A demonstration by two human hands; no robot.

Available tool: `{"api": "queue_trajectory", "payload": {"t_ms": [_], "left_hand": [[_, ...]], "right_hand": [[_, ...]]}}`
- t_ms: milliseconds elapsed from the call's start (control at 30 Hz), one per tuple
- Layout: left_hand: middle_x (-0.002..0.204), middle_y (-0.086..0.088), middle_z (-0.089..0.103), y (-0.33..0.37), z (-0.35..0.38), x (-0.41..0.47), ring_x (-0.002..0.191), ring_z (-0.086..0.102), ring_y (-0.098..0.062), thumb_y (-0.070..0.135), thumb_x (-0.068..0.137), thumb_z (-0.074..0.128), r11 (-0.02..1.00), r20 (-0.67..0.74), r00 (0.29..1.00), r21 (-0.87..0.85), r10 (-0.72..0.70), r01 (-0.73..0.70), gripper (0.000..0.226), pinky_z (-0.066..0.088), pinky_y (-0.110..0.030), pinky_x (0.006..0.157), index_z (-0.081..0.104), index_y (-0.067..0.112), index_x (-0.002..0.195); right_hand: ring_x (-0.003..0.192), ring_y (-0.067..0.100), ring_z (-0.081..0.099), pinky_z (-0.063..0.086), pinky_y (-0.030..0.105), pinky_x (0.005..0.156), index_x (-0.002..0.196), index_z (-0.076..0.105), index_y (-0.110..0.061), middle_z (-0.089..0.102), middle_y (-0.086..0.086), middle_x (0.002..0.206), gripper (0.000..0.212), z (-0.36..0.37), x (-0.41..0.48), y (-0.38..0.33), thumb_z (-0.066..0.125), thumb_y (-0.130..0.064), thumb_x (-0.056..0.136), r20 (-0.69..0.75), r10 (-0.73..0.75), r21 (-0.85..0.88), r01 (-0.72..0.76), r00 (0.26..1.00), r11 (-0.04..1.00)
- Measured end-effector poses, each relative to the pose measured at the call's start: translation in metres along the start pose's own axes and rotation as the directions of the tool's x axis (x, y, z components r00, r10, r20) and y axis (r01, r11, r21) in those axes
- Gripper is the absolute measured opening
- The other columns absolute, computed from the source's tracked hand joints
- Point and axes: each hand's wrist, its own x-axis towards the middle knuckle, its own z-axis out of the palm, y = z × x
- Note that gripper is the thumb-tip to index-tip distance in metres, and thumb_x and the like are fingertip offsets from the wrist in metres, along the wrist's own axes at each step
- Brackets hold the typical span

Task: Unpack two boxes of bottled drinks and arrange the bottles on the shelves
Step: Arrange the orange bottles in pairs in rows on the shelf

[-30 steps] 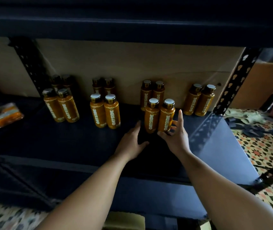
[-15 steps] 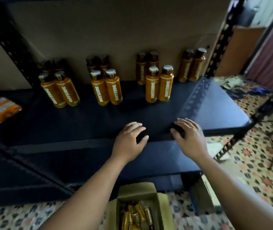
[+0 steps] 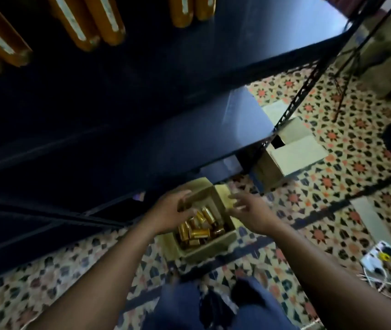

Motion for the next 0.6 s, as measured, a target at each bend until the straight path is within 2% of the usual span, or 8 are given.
{"api": "queue_trajectory", "payload": {"t_ms": [100,167,200,267,333,400,533,600], "left_hand": [[0.143,0.004,0.053,-0.035,0.048,0.005,0.116,0.055,-0.010,0.051,0.091,0.069,0.991,0.255,0.958,0.071,-0.130,0.116,0.074,0.044,-0.020,0.080,0.036,0.034,0.155],[0.140,0.004,0.056,-0.062,0.080,0.019,0.111,0.058,-0.009,0.054,0.091,0.068,0.985,0.273,0.947,0.043,-0.171,0.166,0.074,0.043,-0.018,0.076,0.035,0.036,0.155],[0.137,0.003,0.058,-0.075,0.095,0.028,0.105,0.059,-0.008,0.055,0.091,0.068,0.981,0.238,0.953,0.007,-0.189,0.193,0.074,0.043,-0.017,0.074,0.036,0.038,0.155],[0.135,0.004,0.058,-0.104,0.129,0.056,0.103,0.060,-0.006,0.056,0.090,0.068,0.965,0.166,0.957,-0.073,-0.237,0.251,0.073,0.045,-0.016,0.074,0.035,0.041,0.154],[0.136,0.007,0.055,-0.139,0.166,0.092,0.111,0.059,-0.008,0.054,0.091,0.068,0.935,0.137,0.945,-0.159,-0.299,0.318,0.073,0.047,-0.019,0.077,0.034,0.043,0.154],[0.136,0.009,0.053,-0.180,0.205,0.135,0.113,0.058,-0.008,0.051,0.093,0.067,0.909,0.124,0.934,-0.219,-0.334,0.354,0.070,0.048,-0.020,0.075,0.034,0.042,0.153],[0.134,0.007,0.055,-0.265,0.269,0.217,0.104,0.060,-0.005,0.041,0.096,0.066,0.879,0.076,0.923,-0.282,-0.378,0.383,0.064,0.049,-0.019,0.071,0.036,0.037,0.153],[0.135,0.005,0.057,-0.304,0.290,0.256,0.107,0.061,-0.009,0.038,0.097,0.066,0.875,0.040,0.920,-0.297,-0.389,0.383,0.064,0.053,-0.024,0.077,0.036,0.033,0.154]], "right_hand": [[0.106,0.013,0.065,0.053,0.032,0.090,0.120,0.051,-0.056,0.067,-0.010,0.115,0.034,0.030,0.011,0.050,0.067,-0.054,0.090,0.288,0.077,-0.185,-0.023,0.954,0.982],[0.104,0.014,0.065,0.055,0.039,0.092,0.108,0.050,-0.062,0.066,-0.010,0.113,0.030,0.048,0.033,0.085,0.061,-0.066,0.080,0.340,0.087,-0.218,-0.011,0.936,0.976],[0.103,0.013,0.065,0.056,0.038,0.090,0.113,0.051,-0.061,0.065,-0.009,0.115,0.034,0.056,0.047,0.099,0.061,-0.065,0.081,0.354,0.076,-0.207,-0.002,0.932,0.978],[0.104,0.010,0.063,0.053,0.027,0.085,0.130,0.053,-0.049,0.062,-0.011,0.120,0.040,0.073,0.074,0.120,0.065,-0.051,0.093,0.334,0.065,-0.179,-0.005,0.940,0.984],[0.110,0.009,0.060,0.047,0.022,0.087,0.141,0.050,-0.040,0.059,-0.013,0.125,0.045,0.097,0.111,0.149,0.065,-0.041,0.098,0.295,0.062,-0.151,-0.017,0.954,0.988],[0.110,0.007,0.060,0.048,0.023,0.090,0.143,0.049,-0.037,0.060,-0.013,0.126,0.046,0.131,0.156,0.181,0.064,-0.039,0.099,0.284,0.054,-0.092,-0.029,0.957,0.995],[0.108,0.007,0.061,0.049,0.021,0.082,0.146,0.048,-0.036,0.062,-0.008,0.130,0.049,0.213,0.246,0.238,0.062,-0.040,0.100,0.217,0.066,0.047,-0.078,0.974,0.996],[0.110,0.007,0.061,0.050,0.023,0.084,0.150,0.045,-0.035,0.059,-0.008,0.138,0.053,0.248,0.285,0.258,0.063,-0.038,0.100,0.149,0.107,0.187,-0.134,0.983,0.973]]}}
